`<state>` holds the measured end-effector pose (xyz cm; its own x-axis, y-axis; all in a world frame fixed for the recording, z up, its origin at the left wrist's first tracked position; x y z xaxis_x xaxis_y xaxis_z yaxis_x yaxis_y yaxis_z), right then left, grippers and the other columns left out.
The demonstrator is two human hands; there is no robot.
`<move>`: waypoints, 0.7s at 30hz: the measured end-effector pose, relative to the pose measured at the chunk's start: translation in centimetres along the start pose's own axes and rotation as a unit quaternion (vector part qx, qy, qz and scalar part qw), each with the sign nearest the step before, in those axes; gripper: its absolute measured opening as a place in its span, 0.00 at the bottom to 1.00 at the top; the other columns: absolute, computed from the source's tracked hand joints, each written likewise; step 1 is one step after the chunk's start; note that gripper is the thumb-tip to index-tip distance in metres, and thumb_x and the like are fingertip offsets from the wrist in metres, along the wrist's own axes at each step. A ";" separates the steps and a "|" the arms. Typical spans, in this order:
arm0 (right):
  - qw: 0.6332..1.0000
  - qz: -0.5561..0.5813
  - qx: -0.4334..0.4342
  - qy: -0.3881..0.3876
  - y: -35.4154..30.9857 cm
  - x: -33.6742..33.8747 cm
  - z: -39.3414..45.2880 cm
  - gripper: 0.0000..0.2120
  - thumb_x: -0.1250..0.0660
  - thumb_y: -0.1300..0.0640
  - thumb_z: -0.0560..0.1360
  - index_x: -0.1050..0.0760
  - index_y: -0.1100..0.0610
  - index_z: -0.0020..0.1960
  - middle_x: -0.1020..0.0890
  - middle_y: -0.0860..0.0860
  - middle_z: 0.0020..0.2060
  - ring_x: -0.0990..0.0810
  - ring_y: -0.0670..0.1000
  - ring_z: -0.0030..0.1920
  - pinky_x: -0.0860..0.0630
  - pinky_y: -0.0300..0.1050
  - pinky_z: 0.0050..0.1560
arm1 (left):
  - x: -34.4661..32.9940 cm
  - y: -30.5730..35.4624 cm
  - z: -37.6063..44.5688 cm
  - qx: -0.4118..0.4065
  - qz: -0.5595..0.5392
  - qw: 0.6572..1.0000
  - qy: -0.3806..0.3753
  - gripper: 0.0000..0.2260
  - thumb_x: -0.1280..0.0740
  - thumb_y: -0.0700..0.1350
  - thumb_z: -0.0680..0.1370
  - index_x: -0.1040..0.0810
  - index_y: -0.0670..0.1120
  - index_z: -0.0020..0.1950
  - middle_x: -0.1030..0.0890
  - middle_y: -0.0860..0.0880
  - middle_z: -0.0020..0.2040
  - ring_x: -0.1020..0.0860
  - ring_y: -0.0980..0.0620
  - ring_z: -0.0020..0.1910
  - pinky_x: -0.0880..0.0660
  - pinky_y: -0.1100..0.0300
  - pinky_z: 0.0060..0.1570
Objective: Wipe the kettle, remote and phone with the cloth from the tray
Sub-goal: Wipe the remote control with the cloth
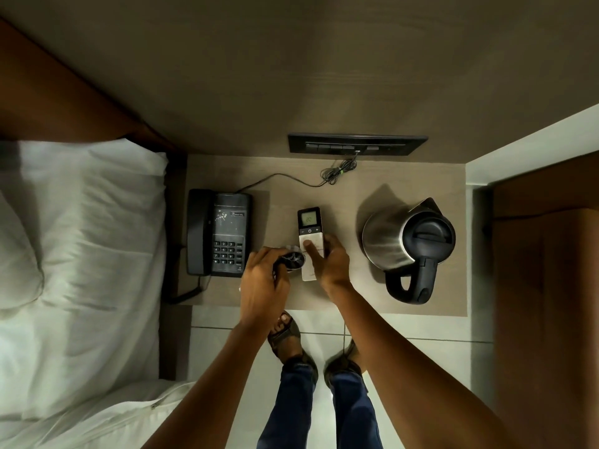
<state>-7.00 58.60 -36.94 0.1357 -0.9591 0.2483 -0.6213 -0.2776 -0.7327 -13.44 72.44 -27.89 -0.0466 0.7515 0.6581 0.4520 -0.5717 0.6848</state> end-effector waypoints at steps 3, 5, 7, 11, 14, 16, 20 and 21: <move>1.000 0.003 -0.008 0.027 0.8 -0.4 0.2 0.20 0.24 0.59 0.80 0.22 0.65 0.69 0.13 0.62 0.60 0.13 0.61 0.57 0.16 0.38 0.49 | 0.1 -0.3 0.1 0.002 -0.007 1.000 0.001 0.18 0.35 0.34 0.79 0.21 0.52 0.63 0.25 0.58 0.56 0.20 0.51 0.56 0.17 0.51 0.52; 0.999 0.008 0.002 0.041 1.3 -0.6 0.2 0.21 0.23 0.60 0.80 0.22 0.67 0.69 0.13 0.63 0.60 0.13 0.60 0.56 0.19 0.28 0.45 | 0.3 -0.6 -0.1 0.000 -0.008 1.000 0.002 0.17 0.35 0.33 0.78 0.20 0.50 0.63 0.24 0.57 0.56 0.20 0.50 0.55 0.17 0.51 0.51; 0.998 0.003 0.014 0.056 1.6 -0.8 0.1 0.22 0.22 0.61 0.79 0.22 0.67 0.68 0.13 0.64 0.60 0.14 0.57 0.53 0.21 0.24 0.42 | 0.5 -0.9 -0.2 0.001 -0.010 1.000 0.006 0.17 0.35 0.33 0.78 0.20 0.49 0.62 0.24 0.56 0.55 0.20 0.50 0.55 0.17 0.51 0.51; 0.995 -0.032 0.038 0.081 1.6 -0.9 -0.2 0.20 0.21 0.61 0.78 0.21 0.66 0.66 0.12 0.62 0.57 0.11 0.60 0.54 0.18 0.28 0.47 | 0.8 -1.4 -0.5 0.010 -0.016 1.000 0.003 0.16 0.35 0.33 0.78 0.20 0.48 0.62 0.23 0.54 0.55 0.20 0.50 0.54 0.17 0.51 0.51; 0.990 -0.072 0.058 0.111 1.6 -0.9 -0.6 0.20 0.20 0.59 0.77 0.19 0.65 0.64 0.12 0.61 0.56 0.11 0.59 0.54 0.14 0.48 0.56 | 0.9 -1.8 -0.5 0.013 -0.028 1.000 -0.005 0.16 0.35 0.33 0.79 0.20 0.48 0.63 0.20 0.49 0.58 0.20 0.49 0.55 0.17 0.50 0.51; 0.987 -0.087 0.053 0.128 1.5 -0.8 -0.6 0.21 0.19 0.57 0.76 0.18 0.64 0.64 0.13 0.61 0.57 0.12 0.59 0.55 0.14 0.54 0.59 | 1.1 -1.9 -0.6 0.010 -0.031 0.999 -0.008 0.16 0.36 0.33 0.79 0.20 0.47 0.63 0.20 0.49 0.58 0.20 0.50 0.56 0.17 0.49 0.51; 0.985 -0.101 0.045 0.133 1.5 -0.7 -0.5 0.23 0.18 0.55 0.75 0.18 0.65 0.64 0.14 0.62 0.59 0.13 0.61 0.57 0.15 0.60 0.59 | 1.3 -2.3 -0.3 0.009 -0.028 1.000 0.001 0.16 0.35 0.33 0.78 0.19 0.46 0.62 0.20 0.51 0.57 0.20 0.49 0.56 0.17 0.50 0.51; 0.985 -0.102 0.046 0.131 1.5 -0.6 -0.6 0.23 0.18 0.55 0.75 0.18 0.65 0.64 0.15 0.62 0.59 0.13 0.61 0.56 0.15 0.60 0.59 | 1.4 -2.4 -0.2 0.011 -0.027 1.000 0.002 0.16 0.35 0.33 0.78 0.19 0.46 0.62 0.21 0.52 0.56 0.20 0.49 0.56 0.17 0.51 0.52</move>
<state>-8.48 58.82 -37.88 0.0402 -0.8393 0.5421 -0.5280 -0.4784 -0.7016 -14.79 74.78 -28.61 -0.0754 0.7791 0.6223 0.4678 -0.5235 0.7121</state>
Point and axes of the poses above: each hand's wrist, its own z-axis towards the middle knuckle, its own x-axis out of the back of the hand, y = z × x, the point moved 2 cm from there along z, towards the middle knuckle
